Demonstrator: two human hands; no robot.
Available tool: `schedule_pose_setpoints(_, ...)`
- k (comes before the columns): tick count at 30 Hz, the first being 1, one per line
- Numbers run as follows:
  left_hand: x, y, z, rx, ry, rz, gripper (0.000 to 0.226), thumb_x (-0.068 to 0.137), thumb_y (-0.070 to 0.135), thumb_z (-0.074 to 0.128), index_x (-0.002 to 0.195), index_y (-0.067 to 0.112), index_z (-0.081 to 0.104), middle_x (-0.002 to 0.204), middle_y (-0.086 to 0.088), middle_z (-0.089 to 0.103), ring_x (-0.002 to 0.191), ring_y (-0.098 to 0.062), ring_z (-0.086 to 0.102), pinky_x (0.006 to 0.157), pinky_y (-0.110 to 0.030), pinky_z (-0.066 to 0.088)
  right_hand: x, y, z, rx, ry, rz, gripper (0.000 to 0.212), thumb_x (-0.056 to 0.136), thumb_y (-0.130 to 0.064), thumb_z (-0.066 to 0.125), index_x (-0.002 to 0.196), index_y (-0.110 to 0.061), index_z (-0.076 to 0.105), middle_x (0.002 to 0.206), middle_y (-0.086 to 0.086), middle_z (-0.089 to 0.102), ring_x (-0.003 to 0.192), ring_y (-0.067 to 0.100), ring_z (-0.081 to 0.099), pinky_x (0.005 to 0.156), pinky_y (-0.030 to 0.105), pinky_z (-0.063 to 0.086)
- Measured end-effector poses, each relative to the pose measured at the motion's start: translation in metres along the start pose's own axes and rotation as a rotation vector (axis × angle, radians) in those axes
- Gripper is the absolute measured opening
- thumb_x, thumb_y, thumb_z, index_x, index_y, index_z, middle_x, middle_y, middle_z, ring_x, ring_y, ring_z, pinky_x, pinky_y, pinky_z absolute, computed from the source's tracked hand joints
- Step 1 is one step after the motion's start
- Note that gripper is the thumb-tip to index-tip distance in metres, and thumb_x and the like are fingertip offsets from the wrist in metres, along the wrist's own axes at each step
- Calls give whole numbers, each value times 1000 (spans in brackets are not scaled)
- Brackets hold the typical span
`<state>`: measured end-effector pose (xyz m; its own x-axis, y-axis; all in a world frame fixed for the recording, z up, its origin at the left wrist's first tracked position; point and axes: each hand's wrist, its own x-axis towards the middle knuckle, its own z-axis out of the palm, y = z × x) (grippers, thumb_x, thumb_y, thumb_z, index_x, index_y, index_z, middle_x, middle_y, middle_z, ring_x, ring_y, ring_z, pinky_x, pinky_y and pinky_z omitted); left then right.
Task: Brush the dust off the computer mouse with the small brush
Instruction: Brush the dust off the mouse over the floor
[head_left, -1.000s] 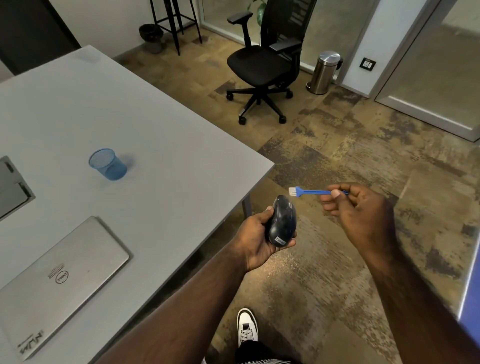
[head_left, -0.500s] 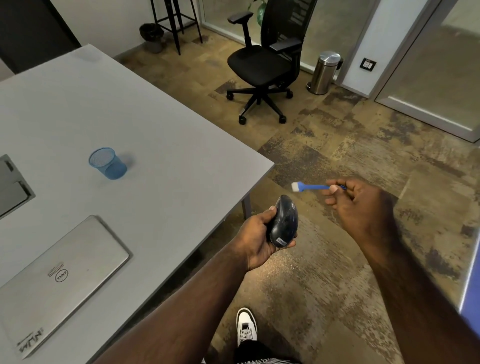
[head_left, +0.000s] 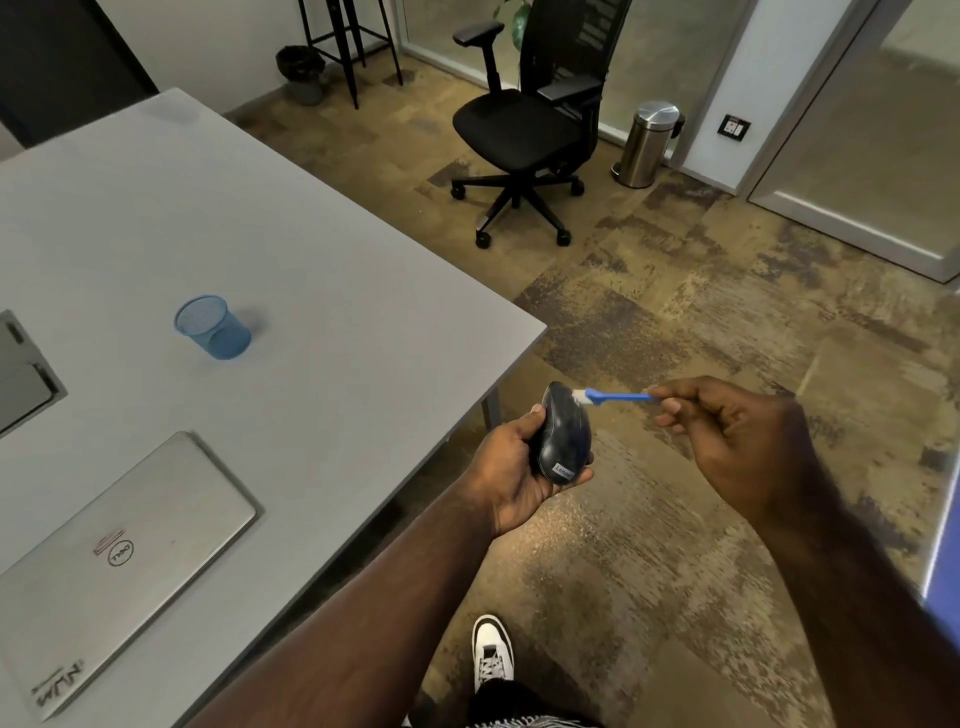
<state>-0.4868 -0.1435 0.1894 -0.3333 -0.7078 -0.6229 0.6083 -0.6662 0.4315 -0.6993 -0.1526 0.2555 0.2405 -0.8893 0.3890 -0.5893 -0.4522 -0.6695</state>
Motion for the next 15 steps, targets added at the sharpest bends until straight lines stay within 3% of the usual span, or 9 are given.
schedule_pose_setpoints(5,-2,2,3,-4,13,2,48,102,35,34,136,3,44,107,-21,62,85,-28,64,73,-39,57,-6,-7,-1,44,-112,-137,25,84,4,73,101,-14,76,87,-18,73,80,-5,72,61,23,60)
schedule_pose_setpoints(8,-4,3,4,-9,21,7,47,102,35,34,136,5,42,116,-25,57,87,-30,63,73,-39,57,-8,-11,3,13,-64,-125,29,84,9,71,105,-11,76,87,-9,76,78,0,73,61,29,61)
schedule_pose_setpoints(10,-5,2,6,-26,28,15,48,102,35,34,137,3,42,122,-25,54,92,-30,62,76,-41,56,-12,-14,5,20,-145,-154,23,86,3,70,104,-10,76,89,-2,77,75,7,75,57,34,61)
schedule_pose_setpoints(12,-4,2,7,-60,41,25,49,102,34,35,139,3,41,127,-25,52,99,-33,60,83,-44,54,-16,-18,4,11,-267,-189,19,87,-11,65,102,-13,78,88,-2,78,71,11,74,54,34,59)
schedule_pose_setpoints(15,-3,4,6,-58,44,25,50,102,35,35,140,3,40,130,-26,52,100,-34,61,86,-45,53,-18,-21,1,-25,-246,-227,24,83,-4,66,102,-12,78,89,-3,78,74,8,74,56,30,59)
